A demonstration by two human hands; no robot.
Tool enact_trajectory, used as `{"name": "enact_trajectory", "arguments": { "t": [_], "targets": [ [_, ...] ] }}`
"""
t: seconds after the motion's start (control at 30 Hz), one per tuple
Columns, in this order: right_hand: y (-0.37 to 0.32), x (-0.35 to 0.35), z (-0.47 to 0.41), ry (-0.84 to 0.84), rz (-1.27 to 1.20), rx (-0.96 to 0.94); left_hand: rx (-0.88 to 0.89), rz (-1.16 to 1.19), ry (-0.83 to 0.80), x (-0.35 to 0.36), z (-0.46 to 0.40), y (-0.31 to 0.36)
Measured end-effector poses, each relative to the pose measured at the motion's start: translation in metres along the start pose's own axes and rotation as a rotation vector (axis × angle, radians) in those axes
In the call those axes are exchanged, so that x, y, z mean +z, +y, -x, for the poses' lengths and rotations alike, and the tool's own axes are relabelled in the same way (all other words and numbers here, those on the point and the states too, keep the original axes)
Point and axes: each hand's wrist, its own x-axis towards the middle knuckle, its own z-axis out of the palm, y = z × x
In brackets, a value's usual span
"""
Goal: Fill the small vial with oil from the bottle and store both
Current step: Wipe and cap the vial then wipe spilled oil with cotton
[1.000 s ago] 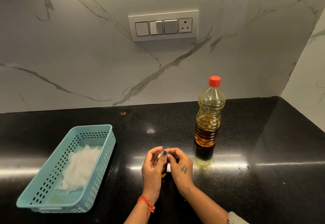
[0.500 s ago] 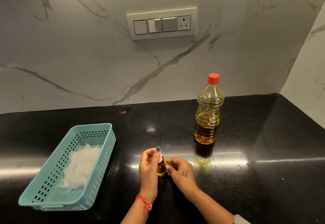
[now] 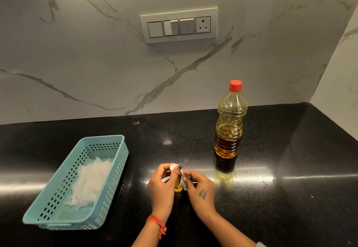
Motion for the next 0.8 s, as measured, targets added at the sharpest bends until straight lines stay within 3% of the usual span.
{"name": "enact_trajectory", "arguments": {
  "t": [0.27, 0.37, 0.47, 0.57, 0.8],
  "targets": [
    [0.007, -0.002, -0.011, -0.238, 0.396, -0.027, 0.069, -0.067, 0.003, -0.006, -0.004, 0.001],
    [-0.003, -0.005, -0.017, -0.187, 0.334, -0.041, 0.071, -0.051, 0.016, -0.007, -0.006, 0.0],
    [-0.018, -0.002, -0.017, -0.086, 0.207, -0.194, 0.073, -0.044, 0.03, -0.008, -0.008, -0.003],
    [-0.024, 0.004, -0.01, -0.135, 0.24, -0.293, 0.055, -0.026, 0.036, -0.01, -0.009, -0.004],
    [0.0, 0.004, -0.006, -0.24, 0.377, -0.187, -0.063, 0.11, 0.027, -0.015, -0.008, -0.006]
  ]
}}
